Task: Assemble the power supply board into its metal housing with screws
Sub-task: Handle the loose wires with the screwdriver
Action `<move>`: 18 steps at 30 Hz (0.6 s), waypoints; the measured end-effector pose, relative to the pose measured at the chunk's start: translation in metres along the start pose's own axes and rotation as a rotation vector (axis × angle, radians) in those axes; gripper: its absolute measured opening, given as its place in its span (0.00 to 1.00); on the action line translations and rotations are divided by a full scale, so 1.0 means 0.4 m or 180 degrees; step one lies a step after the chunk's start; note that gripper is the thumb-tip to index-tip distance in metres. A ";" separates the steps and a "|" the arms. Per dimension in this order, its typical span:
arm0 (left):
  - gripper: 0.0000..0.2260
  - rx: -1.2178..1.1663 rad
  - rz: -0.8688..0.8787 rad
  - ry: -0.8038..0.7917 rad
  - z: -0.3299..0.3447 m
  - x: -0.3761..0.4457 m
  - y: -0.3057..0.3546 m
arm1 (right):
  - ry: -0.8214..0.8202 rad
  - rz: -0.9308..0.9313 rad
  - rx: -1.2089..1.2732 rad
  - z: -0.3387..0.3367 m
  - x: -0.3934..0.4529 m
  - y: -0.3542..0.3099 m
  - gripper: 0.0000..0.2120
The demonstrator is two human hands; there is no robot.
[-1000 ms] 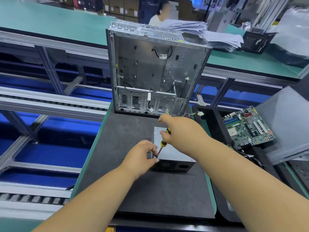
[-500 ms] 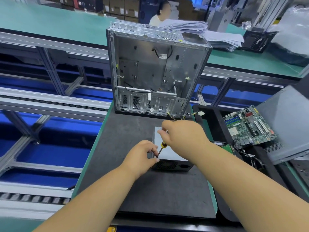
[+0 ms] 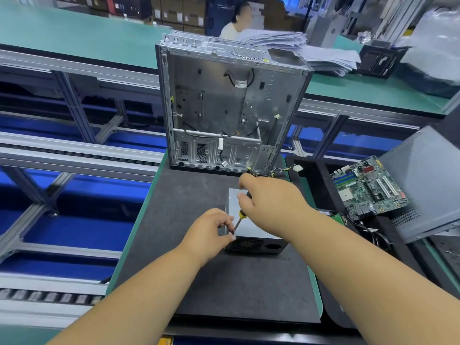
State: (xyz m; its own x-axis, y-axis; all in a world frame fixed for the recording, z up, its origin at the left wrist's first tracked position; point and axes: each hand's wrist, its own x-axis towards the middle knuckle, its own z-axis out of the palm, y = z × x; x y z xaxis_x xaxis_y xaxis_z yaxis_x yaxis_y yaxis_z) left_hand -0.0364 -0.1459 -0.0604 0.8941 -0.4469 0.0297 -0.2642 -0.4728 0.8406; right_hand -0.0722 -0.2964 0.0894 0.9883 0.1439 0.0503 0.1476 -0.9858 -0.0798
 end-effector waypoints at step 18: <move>0.12 -0.0056 -0.0010 0.0043 0.005 0.004 -0.012 | -0.0160 -0.0386 0.0150 -0.034 0.003 -0.006 0.10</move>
State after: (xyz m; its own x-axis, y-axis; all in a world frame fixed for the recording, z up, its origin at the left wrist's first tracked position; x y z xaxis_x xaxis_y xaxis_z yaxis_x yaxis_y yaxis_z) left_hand -0.0345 -0.1459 -0.0656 0.8998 -0.4350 0.0342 -0.2550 -0.4607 0.8502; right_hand -0.0720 -0.2949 0.1032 0.9636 0.2669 0.0125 0.2664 -0.9560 -0.1227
